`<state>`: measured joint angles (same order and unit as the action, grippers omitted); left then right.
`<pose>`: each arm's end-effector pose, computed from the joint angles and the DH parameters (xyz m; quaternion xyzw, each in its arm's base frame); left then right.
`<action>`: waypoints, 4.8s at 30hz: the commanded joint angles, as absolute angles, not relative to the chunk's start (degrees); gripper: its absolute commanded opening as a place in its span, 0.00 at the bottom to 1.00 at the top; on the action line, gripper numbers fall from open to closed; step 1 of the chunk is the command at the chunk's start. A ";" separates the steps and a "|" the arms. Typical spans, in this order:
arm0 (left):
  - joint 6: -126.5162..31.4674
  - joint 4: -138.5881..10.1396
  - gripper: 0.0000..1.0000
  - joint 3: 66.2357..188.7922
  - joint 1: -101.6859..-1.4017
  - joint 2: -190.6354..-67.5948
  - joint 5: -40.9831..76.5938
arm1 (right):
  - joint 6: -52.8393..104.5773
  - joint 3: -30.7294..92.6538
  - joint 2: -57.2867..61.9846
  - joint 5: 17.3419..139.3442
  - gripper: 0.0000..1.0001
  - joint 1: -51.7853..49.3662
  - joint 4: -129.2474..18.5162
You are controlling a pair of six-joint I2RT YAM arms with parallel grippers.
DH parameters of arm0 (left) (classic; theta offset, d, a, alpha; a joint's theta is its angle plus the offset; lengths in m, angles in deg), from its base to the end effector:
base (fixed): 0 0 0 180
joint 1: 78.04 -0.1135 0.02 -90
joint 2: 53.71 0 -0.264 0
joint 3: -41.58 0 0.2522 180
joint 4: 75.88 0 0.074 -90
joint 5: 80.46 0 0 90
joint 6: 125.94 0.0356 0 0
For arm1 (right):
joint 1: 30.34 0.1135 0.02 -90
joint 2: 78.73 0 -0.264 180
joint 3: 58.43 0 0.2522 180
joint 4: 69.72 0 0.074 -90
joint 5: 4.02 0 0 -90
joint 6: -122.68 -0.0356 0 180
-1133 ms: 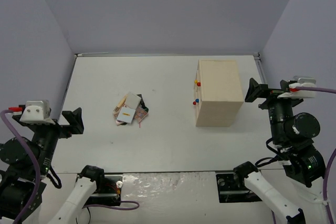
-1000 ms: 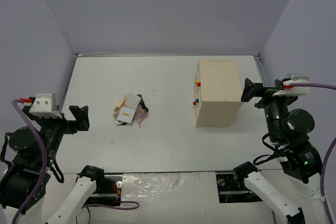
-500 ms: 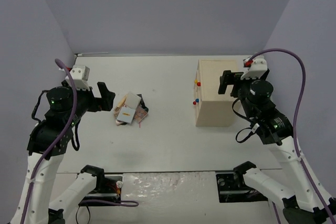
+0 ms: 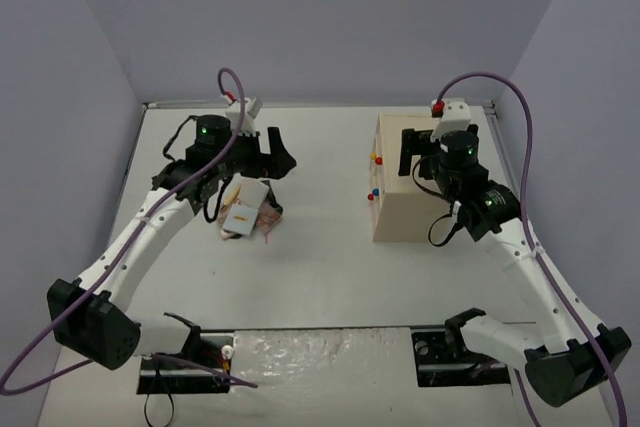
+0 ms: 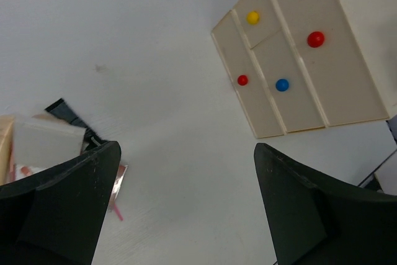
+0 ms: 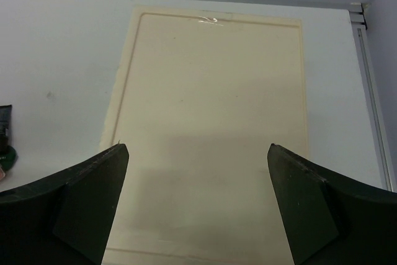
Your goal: Organize the makeup
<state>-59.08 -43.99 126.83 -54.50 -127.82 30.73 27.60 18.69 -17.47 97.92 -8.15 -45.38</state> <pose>0.2657 -0.1298 0.3782 0.1073 0.8085 -0.3602 0.4529 0.2281 0.0851 0.3979 -0.0449 0.7551 0.0765 0.6496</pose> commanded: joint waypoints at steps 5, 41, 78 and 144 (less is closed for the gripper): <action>-61.08 -58.28 0.82 141.25 -45.88 -144.27 36.28 | 24.09 20.23 -14.89 95.61 0.84 -17.28 -48.66; -25.22 -66.08 0.44 157.29 -41.31 -167.44 66.36 | 29.38 25.29 -4.91 71.04 0.67 -28.95 -48.93; -21.85 -64.72 0.00 155.84 -40.07 -166.02 66.16 | 31.96 24.55 -3.99 78.36 0.09 -32.22 -49.05; -21.44 -60.11 0.00 134.16 -48.09 -151.16 61.06 | 30.22 23.18 -5.44 87.65 0.00 -34.12 -49.46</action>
<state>-22.27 -64.83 135.23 -44.72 -155.58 61.10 29.02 23.16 -4.32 78.06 -31.81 -47.41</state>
